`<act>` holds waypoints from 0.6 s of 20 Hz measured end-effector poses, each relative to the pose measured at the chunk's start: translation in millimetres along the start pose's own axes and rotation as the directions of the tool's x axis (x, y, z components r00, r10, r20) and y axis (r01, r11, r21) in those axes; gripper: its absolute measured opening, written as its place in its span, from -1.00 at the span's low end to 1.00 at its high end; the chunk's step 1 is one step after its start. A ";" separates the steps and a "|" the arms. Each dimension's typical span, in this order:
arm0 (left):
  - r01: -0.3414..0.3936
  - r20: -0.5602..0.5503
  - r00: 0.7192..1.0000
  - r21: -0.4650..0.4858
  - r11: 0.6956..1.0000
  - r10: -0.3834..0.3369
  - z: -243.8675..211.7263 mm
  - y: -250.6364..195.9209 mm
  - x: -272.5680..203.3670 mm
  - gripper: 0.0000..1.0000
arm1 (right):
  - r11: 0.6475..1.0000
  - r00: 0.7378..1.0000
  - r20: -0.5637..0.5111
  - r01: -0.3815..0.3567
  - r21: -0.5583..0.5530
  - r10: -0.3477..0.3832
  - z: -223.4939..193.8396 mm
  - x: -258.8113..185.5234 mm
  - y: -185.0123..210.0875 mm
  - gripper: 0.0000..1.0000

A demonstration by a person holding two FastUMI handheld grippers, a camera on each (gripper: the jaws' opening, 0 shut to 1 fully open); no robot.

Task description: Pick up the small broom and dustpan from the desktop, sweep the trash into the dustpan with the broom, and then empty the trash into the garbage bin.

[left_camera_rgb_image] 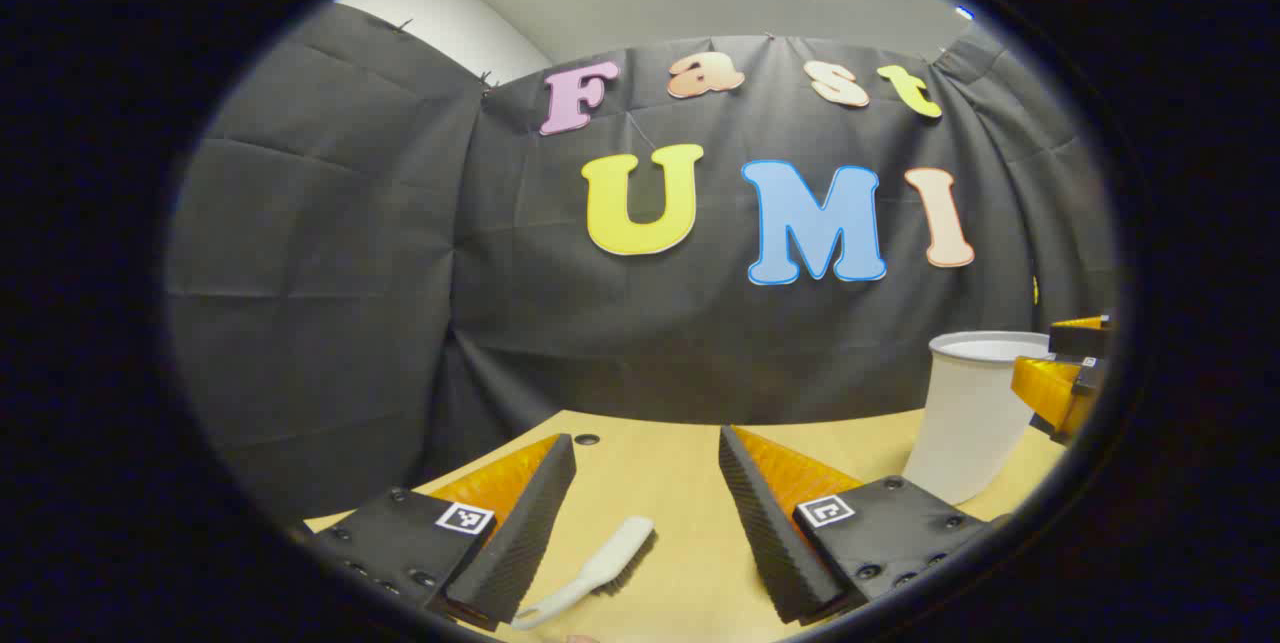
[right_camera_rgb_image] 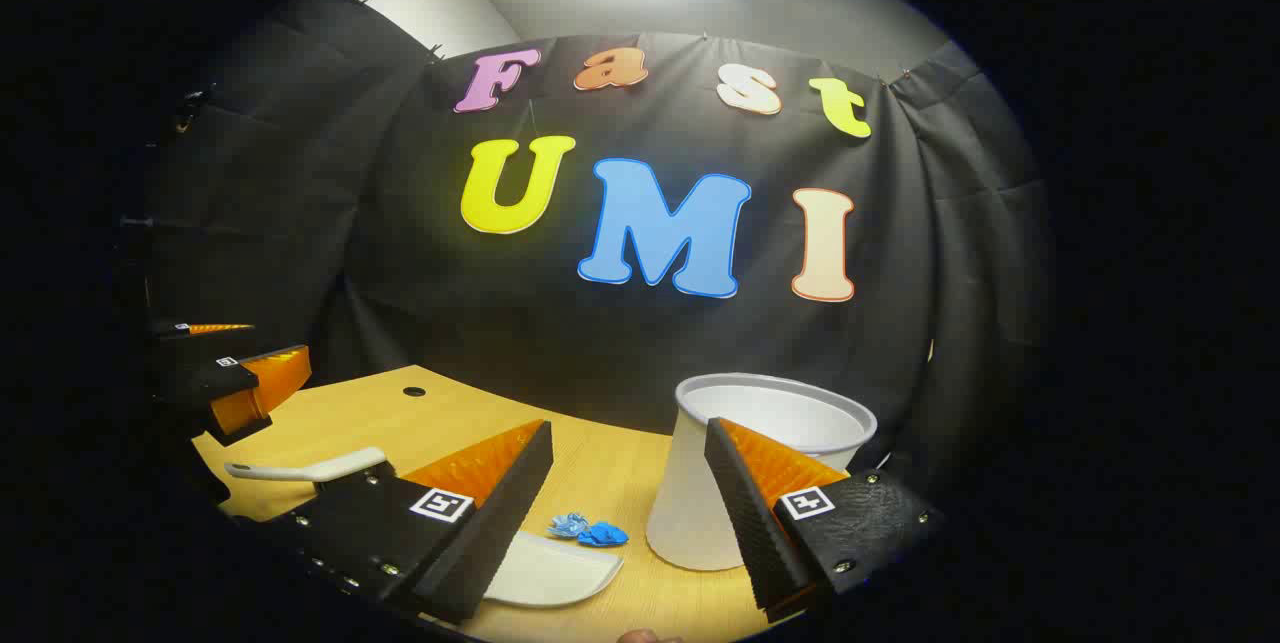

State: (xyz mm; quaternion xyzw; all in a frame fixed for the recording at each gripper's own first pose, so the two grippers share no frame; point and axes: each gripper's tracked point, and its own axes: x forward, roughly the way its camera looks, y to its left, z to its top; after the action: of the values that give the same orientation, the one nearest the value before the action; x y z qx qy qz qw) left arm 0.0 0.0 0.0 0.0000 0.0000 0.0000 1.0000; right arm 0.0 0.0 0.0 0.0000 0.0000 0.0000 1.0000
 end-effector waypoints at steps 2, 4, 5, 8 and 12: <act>0.040 -0.009 0.999 -0.001 0.999 -0.040 -1.9 -3.4 -0.8 0.89 | 1.000 1.000 0.000 0.000 0.000 0.000 0.0 0.0 0.0 0.92; 0.081 -0.034 0.996 -0.013 0.997 -0.082 -5.1 -10.5 -0.1 0.94 | 1.000 1.000 0.000 0.000 0.000 0.000 0.0 0.0 0.0 0.92; 0.100 -0.050 0.994 -0.015 0.995 -0.100 -7.5 -12.6 -2.1 0.92 | 1.000 1.000 0.000 0.000 0.000 0.000 0.0 0.0 0.0 0.92; 0.160 -0.081 0.984 -0.008 0.987 -0.160 -12.8 -14.8 -7.1 0.96 | 1.000 1.000 0.000 0.000 0.000 0.000 0.0 0.0 0.0 0.92; 0.216 -0.097 0.972 0.007 0.976 -0.215 -15.7 -15.2 -8.3 0.97 | 1.000 1.000 0.000 0.000 0.000 0.000 0.0 0.0 0.0 0.92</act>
State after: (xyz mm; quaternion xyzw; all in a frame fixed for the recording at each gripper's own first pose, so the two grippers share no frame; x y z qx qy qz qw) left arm -8.3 -15.2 -15.7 0.0086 0.0480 -0.1085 0.9929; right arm 0.0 0.0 0.0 0.0000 0.0000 0.0000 1.0000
